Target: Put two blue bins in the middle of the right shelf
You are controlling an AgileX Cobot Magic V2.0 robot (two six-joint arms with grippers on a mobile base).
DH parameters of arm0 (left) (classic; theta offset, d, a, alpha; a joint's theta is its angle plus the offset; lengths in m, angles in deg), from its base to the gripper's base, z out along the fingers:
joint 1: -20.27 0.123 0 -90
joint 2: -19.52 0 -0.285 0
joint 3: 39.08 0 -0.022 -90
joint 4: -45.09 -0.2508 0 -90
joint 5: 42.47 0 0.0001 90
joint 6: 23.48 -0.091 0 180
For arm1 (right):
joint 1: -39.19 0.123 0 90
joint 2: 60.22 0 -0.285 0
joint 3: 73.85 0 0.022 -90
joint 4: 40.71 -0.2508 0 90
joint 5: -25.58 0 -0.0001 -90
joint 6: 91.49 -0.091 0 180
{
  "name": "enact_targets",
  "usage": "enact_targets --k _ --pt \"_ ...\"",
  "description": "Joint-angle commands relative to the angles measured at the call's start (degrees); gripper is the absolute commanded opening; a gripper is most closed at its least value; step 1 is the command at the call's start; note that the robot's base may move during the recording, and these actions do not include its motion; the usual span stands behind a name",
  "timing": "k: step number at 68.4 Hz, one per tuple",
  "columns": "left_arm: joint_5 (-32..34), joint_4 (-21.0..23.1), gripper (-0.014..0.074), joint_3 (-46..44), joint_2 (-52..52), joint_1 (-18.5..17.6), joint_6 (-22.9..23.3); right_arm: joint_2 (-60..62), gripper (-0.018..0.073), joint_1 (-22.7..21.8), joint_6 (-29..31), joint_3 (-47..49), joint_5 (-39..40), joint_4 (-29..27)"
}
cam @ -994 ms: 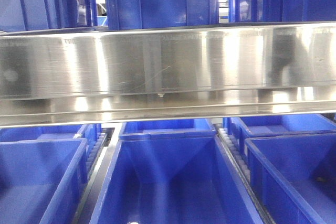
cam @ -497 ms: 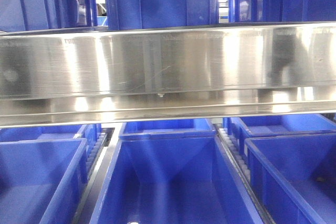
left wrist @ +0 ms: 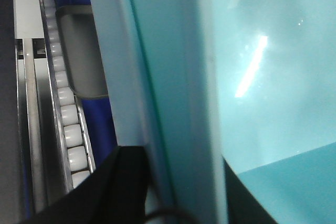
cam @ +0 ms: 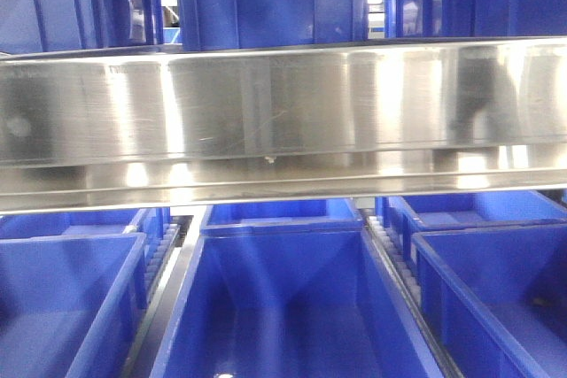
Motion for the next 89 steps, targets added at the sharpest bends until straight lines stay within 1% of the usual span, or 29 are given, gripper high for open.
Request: enact_targets --k 1,20,35,49,89 --pt "4.33 1.75 -0.0111 -1.49 -1.45 -0.26 -1.48 0.72 -0.0154 -0.28 0.85 0.8 3.41 1.56" --pt "4.6 1.75 -0.0111 -1.49 -1.45 -0.26 -1.48 0.49 -0.0154 -0.28 0.85 0.8 4.51 1.56" --pt "9.08 1.75 -0.0111 -1.49 -1.45 -0.26 -1.48 0.49 -0.0154 -0.28 0.85 0.8 6.96 1.56" --pt "11.53 1.75 -0.0111 -1.49 -1.45 -0.26 -1.48 0.49 -0.0154 -0.28 0.85 0.8 8.53 1.56" --pt "11.8 1.75 -0.0111 -1.49 -1.45 -0.26 -1.48 0.49 -0.0154 -0.28 0.85 0.8 8.53 1.56"
